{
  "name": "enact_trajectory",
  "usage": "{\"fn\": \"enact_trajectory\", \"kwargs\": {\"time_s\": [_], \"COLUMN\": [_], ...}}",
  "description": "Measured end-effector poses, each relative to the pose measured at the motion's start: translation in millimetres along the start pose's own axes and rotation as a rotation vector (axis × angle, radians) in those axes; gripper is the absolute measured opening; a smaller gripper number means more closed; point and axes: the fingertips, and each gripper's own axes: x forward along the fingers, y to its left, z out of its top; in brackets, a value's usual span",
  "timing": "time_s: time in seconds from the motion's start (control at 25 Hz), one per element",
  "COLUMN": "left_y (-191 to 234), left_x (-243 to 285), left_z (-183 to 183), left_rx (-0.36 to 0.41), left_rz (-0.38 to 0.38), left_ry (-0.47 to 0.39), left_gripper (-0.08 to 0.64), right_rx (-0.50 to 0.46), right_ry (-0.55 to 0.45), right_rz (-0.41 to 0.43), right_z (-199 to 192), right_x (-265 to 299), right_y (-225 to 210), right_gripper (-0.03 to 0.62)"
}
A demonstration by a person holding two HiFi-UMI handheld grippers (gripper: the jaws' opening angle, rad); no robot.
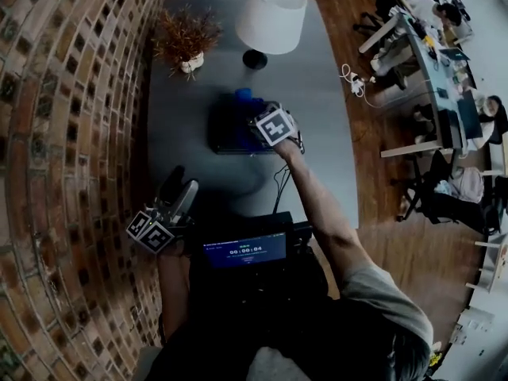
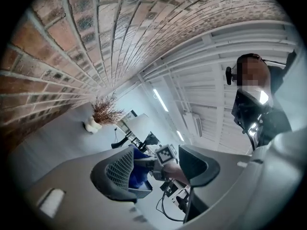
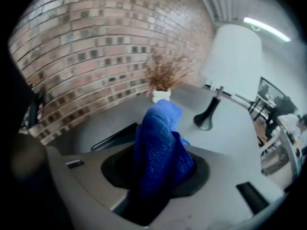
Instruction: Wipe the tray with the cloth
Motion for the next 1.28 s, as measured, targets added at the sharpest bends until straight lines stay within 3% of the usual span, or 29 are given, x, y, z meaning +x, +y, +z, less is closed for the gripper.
{"fn": "enact_trajectory", "kwargs": {"time_s": [0.08,0.2,0.32,0.44,0.52,0.6,0.72,0.8,0.92,1.16,1.2,1.28], "left_y": [-2,-4,-4,-4,-6,-9,-17,-20,-18,-12,-12,-13], "left_x": [-1,-3,-3,2,5,9,11,10,8,13,15,18], "left_z": [-2,-3,-1,-4,-7,-9,-9,-9,-10,-11,-12,-16], "left_rx": [0.001,0.005,0.008,0.005,0.002,0.001,0.014,0.017,0.012,0.004,0.002,-0.002], "left_rz": [0.002,0.012,0.02,0.019,0.01,0.003,-0.013,-0.015,-0.005,-0.003,-0.007,-0.015], "left_ry": [0.005,0.009,0.015,0.028,0.037,0.042,0.047,0.051,0.052,0.061,0.066,0.074], "left_gripper": [0.281,0.281,0.281,0.281,0.281,0.281,0.281,0.281,0.281,0.281,0.281,0.281], "right_rx": [0.08,0.101,0.008,-0.136,-0.175,-0.149,-0.045,0.004,0.034,-0.143,-0.158,-0.139], "right_ry": [-0.015,0.057,0.06,0.08,0.103,0.074,0.013,0.03,0.051,0.194,0.199,0.15], "right_rz": [-0.021,0.055,0.113,0.221,0.271,0.199,-0.04,-0.124,0.005,0.228,0.223,0.112], "right_z": [8,-13,-27,-46,-58,-51,-30,-32,-48,-90,-92,-80], "right_x": [15,38,29,5,-9,-11,-8,-1,14,-25,-32,-41], "right_y": [-21,0,45,103,122,98,14,-29,-17,86,86,50], "right_gripper": [0.155,0.156,0.155,0.144,0.144,0.144,0.147,0.149,0.15,0.146,0.146,0.146]}}
